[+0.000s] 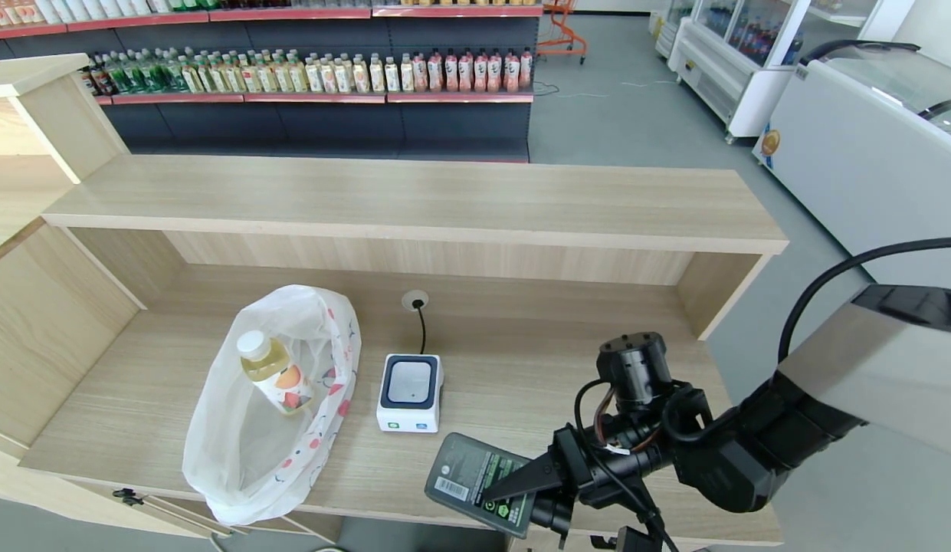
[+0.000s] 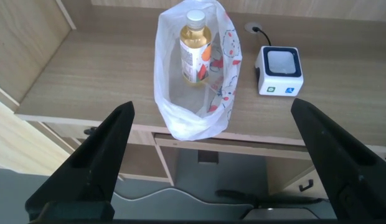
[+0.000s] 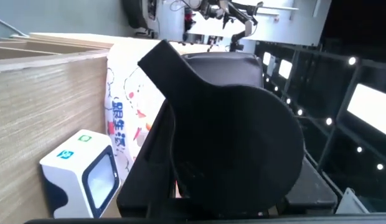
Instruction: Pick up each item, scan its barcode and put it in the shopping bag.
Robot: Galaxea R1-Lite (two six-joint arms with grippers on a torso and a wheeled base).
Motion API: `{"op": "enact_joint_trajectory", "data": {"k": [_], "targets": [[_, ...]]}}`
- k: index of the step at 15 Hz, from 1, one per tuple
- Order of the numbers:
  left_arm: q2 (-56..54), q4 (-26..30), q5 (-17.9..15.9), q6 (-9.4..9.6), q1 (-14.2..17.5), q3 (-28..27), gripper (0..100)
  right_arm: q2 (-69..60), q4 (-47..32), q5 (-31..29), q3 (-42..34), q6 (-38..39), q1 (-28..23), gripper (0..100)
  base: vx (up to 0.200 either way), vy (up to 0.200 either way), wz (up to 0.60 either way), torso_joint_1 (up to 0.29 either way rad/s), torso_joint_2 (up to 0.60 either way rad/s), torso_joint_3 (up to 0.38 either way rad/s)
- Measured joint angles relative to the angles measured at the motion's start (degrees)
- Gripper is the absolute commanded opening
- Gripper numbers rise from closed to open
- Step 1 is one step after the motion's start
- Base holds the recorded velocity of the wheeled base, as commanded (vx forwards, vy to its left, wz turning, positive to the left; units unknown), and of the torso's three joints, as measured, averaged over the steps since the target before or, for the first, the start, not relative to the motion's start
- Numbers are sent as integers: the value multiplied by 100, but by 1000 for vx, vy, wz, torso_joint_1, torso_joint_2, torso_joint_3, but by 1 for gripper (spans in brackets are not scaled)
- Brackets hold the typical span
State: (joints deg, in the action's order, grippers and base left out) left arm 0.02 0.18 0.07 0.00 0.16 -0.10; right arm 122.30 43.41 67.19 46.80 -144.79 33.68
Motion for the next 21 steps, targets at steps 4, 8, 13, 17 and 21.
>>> {"op": "enact_joint_trajectory", "data": {"k": [4, 8, 13, 17, 21], "targets": [[0, 0, 0, 0, 0, 0, 100, 286, -127, 30, 468, 7, 167, 0, 0, 0, 0, 0, 0, 0], [0, 0, 0, 0, 0, 0, 100, 408, -304, 30, 783, 7, 168, 0, 0, 0, 0, 0, 0, 0], [0, 0, 0, 0, 0, 0, 100, 466, -395, 30, 1014, 5, 178, 0, 0, 0, 0, 0, 0, 0], [0, 0, 0, 0, 0, 0, 100, 499, -450, 52, 1146, 5, 230, 0, 0, 0, 0, 0, 0, 0], [0, 0, 0, 0, 0, 0, 100, 485, -450, 62, 1111, -9, 226, 0, 0, 0, 0, 0, 0, 0]]}}
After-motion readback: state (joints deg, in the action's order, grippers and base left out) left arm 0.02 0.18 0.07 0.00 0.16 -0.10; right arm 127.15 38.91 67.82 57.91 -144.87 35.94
